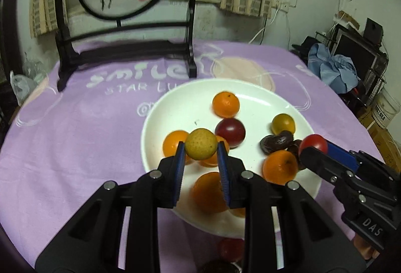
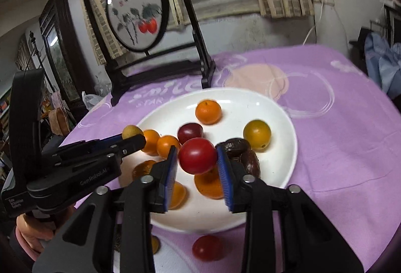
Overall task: Organize fruits
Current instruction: 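Carry both fruits onto the white plate and open both grippers, then grasp a red tomato with the right gripper while the left gripper grasps a dark purple fruit, then carry both fruits onto the white plate and open both grippers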
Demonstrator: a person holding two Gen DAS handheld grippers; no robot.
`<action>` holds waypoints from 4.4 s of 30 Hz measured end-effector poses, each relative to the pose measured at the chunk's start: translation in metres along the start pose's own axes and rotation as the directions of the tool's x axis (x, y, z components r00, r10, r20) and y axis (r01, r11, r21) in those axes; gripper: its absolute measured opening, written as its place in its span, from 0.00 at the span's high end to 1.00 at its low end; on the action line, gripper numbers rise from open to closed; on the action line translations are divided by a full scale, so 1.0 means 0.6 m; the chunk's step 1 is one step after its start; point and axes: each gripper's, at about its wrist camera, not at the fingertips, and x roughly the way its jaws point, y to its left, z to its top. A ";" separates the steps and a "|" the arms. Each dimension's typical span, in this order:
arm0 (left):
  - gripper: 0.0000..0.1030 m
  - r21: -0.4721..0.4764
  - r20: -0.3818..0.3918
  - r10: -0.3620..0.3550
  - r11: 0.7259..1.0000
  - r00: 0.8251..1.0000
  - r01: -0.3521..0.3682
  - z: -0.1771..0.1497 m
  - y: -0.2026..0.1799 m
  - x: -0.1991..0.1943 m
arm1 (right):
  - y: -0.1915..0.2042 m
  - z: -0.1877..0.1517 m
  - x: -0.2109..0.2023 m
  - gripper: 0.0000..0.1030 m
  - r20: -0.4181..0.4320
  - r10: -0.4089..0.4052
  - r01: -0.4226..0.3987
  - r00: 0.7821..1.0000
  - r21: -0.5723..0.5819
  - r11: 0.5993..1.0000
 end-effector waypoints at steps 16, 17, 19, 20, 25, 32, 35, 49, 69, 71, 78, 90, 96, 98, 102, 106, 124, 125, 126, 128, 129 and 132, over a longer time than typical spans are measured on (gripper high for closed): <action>0.03 -0.128 -0.038 0.169 0.977 0.985 -0.172 -0.039 0.073 -0.083 | 0.033 -0.071 -0.076 0.49 -0.073 -0.064 0.052 0.995 -0.161 0.986; 0.03 -0.138 -0.052 0.181 0.973 0.982 -0.186 -0.053 0.085 -0.084 | 0.034 -0.074 -0.071 0.49 -0.089 -0.073 0.057 0.993 -0.169 0.984; 0.03 -0.171 -0.075 0.191 0.964 0.979 -0.202 -0.072 0.106 -0.088 | 0.033 -0.082 -0.057 0.49 -0.135 -0.088 0.064 0.987 -0.178 0.982; 0.03 -0.189 -0.083 0.191 0.961 0.978 -0.204 -0.077 0.114 -0.090 | 0.031 -0.086 -0.049 0.49 -0.159 -0.090 0.061 0.983 -0.178 0.982; 0.03 -0.226 -0.085 0.201 0.950 0.976 -0.215 -0.090 0.133 -0.107 | 0.029 -0.103 -0.019 0.49 -0.220 -0.123 0.078 0.968 -0.202 0.976; 0.03 -0.138 -0.044 0.216 0.966 0.975 -0.220 -0.092 0.101 -0.123 | 0.044 -0.117 -0.005 0.49 -0.240 -0.131 0.069 0.962 -0.249 0.966; 0.03 -0.078 -0.022 0.248 0.965 0.968 -0.249 -0.095 0.081 -0.124 | 0.044 -0.118 0.001 0.55 -0.248 -0.127 0.062 0.960 -0.254 0.965; 0.04 0.118 -0.034 0.124 0.986 0.992 -0.119 -0.118 0.051 -0.118 | 0.019 -0.090 -0.041 0.73 -0.235 -0.002 -0.027 0.972 -0.118 0.993; 0.38 0.366 -0.152 -0.088 0.920 0.985 0.138 -0.182 -0.027 -0.083 | 0.020 -0.085 -0.048 0.73 -0.221 -0.020 -0.004 0.975 -0.108 0.994; 0.40 0.369 -0.162 -0.080 0.919 0.984 0.135 -0.185 -0.030 -0.077 | 0.020 -0.085 -0.048 0.73 -0.221 -0.015 -0.009 0.975 -0.108 0.994; 0.40 0.355 -0.184 -0.074 0.925 0.980 0.136 -0.186 -0.027 -0.065 | 0.019 -0.088 -0.044 0.73 -0.223 -0.023 -0.002 0.974 -0.112 0.994; 0.57 0.322 -0.194 -0.076 0.937 0.978 0.137 -0.179 -0.021 -0.066 | 0.023 -0.088 -0.046 0.73 -0.219 -0.019 -0.009 0.975 -0.125 0.992; 0.57 0.268 -0.117 -0.124 0.951 0.985 0.151 -0.160 -0.012 -0.113 | 0.044 -0.095 -0.050 0.73 -0.239 0.057 -0.094 0.969 -0.146 0.985; 0.57 0.233 -0.094 -0.142 0.959 0.985 0.160 -0.153 -0.007 -0.128 | 0.058 -0.098 -0.053 0.72 -0.252 0.110 -0.152 0.962 -0.154 0.976; 0.57 0.190 -0.047 -0.154 0.969 0.987 0.160 -0.134 -0.012 -0.141 | 0.068 -0.088 -0.066 0.72 -0.181 0.172 -0.199 0.968 -0.143 0.969; 0.57 0.134 0.041 -0.089 0.988 0.995 0.082 -0.081 -0.020 -0.129 | 0.050 -0.052 -0.069 0.72 -0.022 0.117 -0.118 0.993 -0.083 0.990; 0.10 -0.031 0.069 0.122 0.992 0.990 -0.120 -0.016 0.002 -0.070 | 0.009 -0.012 -0.040 0.38 0.019 0.126 -0.127 0.992 0.013 0.992; 0.09 -0.037 0.063 0.130 0.991 0.990 -0.128 -0.023 0.008 -0.076 | 0.017 -0.018 -0.046 0.38 0.007 0.125 -0.125 0.992 -0.010 0.992; 0.08 -0.041 0.054 0.138 0.990 0.989 -0.136 -0.031 0.016 -0.081 | 0.027 -0.024 -0.050 0.38 -0.009 0.116 -0.116 0.993 -0.037 0.993; 0.06 -0.032 0.027 0.188 0.982 0.982 -0.187 -0.052 0.036 -0.092 | 0.052 -0.043 -0.055 0.38 -0.072 0.085 -0.092 0.994 -0.102 0.991; 0.06 -0.033 0.023 0.218 0.976 0.976 -0.217 -0.062 0.046 -0.096 | 0.067 -0.056 -0.056 0.38 -0.117 0.114 -0.129 0.987 -0.132 0.983; 0.06 -0.066 0.002 0.303 0.951 0.953 -0.302 -0.079 0.074 -0.106 | 0.104 -0.082 -0.048 0.38 -0.220 0.093 -0.143 0.971 -0.225 0.964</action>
